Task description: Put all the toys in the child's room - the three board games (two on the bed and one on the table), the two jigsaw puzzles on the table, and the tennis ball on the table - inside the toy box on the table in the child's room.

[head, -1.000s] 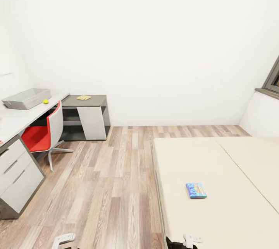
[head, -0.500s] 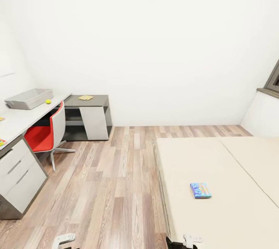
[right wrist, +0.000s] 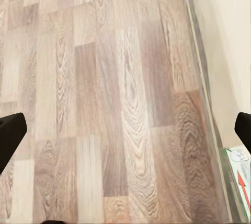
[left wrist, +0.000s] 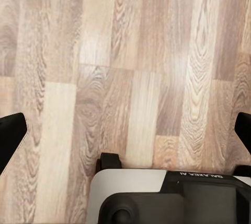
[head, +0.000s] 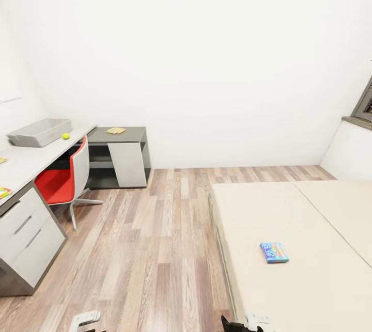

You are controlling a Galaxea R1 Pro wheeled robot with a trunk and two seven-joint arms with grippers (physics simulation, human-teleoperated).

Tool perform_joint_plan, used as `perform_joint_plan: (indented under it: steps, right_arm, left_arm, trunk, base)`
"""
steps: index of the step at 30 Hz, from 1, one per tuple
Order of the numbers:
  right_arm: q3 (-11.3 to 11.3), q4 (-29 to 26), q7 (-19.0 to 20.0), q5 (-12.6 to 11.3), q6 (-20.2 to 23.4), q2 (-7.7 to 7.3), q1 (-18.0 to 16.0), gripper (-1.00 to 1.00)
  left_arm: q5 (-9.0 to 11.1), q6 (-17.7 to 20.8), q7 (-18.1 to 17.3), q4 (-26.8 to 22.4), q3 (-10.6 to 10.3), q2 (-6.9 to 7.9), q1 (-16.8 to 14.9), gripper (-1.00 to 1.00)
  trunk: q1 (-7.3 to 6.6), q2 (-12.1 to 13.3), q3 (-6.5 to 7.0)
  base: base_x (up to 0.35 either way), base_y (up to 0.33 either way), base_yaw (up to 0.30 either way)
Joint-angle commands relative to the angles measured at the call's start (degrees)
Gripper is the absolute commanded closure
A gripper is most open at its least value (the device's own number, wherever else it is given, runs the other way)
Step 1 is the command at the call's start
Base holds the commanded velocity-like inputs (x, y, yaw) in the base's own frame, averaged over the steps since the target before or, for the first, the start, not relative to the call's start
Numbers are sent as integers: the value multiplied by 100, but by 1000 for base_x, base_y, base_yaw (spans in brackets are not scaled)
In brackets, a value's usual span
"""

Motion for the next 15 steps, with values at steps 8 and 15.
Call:
perform_joint_plan:
  steps: [8,15]
  right_arm:
    - [-37,4,52,-57,-9,5,-5,-100]
    - [-38,4,52,-57,-9,5,-5,-100]
  left_arm:
    - [6,3,-26,3,26,2,-4,-100]
    - [6,3,-26,3,26,2,-3,-100]
  trunk:
    - [3,-12,-36]
    - [3,-12,-61]
  base:
    - [0,270,-204]
    - [0,280,-245]
